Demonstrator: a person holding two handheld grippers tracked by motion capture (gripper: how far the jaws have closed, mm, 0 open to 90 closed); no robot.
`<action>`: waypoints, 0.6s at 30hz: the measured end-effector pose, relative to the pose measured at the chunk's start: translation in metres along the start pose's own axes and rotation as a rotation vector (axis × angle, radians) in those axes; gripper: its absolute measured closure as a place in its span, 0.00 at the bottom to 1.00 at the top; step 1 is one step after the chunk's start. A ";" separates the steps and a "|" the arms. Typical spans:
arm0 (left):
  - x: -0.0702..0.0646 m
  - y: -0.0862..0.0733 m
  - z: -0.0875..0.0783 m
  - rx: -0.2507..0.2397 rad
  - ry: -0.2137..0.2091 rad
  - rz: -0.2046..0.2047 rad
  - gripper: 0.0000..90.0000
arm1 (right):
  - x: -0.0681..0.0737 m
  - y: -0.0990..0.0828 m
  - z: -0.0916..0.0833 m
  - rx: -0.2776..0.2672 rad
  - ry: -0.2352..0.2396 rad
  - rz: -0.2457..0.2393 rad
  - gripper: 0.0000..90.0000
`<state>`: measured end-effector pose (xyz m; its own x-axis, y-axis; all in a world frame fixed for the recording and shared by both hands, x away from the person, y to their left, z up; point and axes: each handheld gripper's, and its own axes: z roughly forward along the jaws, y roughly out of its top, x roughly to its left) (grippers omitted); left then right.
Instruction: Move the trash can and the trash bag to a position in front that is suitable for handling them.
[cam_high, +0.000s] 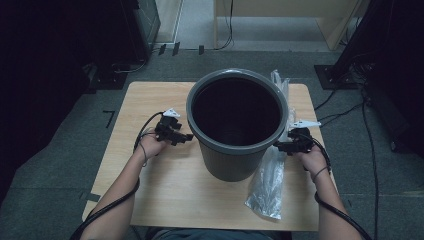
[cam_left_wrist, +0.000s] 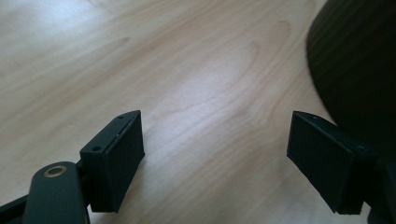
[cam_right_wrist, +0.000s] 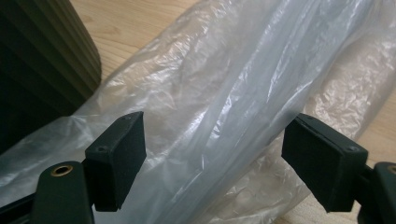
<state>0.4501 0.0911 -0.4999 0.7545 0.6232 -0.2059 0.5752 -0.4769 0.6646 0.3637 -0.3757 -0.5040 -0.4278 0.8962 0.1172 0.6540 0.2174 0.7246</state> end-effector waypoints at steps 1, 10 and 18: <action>-0.001 0.000 -0.001 -0.007 -0.024 -0.006 0.20 | 0.000 0.001 -0.001 -0.002 0.002 -0.003 0.25; -0.007 0.005 -0.015 -0.005 -0.061 0.001 0.28 | 0.004 0.008 -0.009 -0.022 0.053 0.007 0.23; -0.016 0.012 -0.026 -0.037 -0.078 0.029 0.34 | 0.009 0.009 -0.013 -0.006 0.063 0.010 0.26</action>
<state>0.4369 0.0920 -0.4703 0.7937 0.5588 -0.2403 0.5418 -0.4698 0.6970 0.3572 -0.3707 -0.4878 -0.4596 0.8724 0.1665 0.6547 0.2061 0.7273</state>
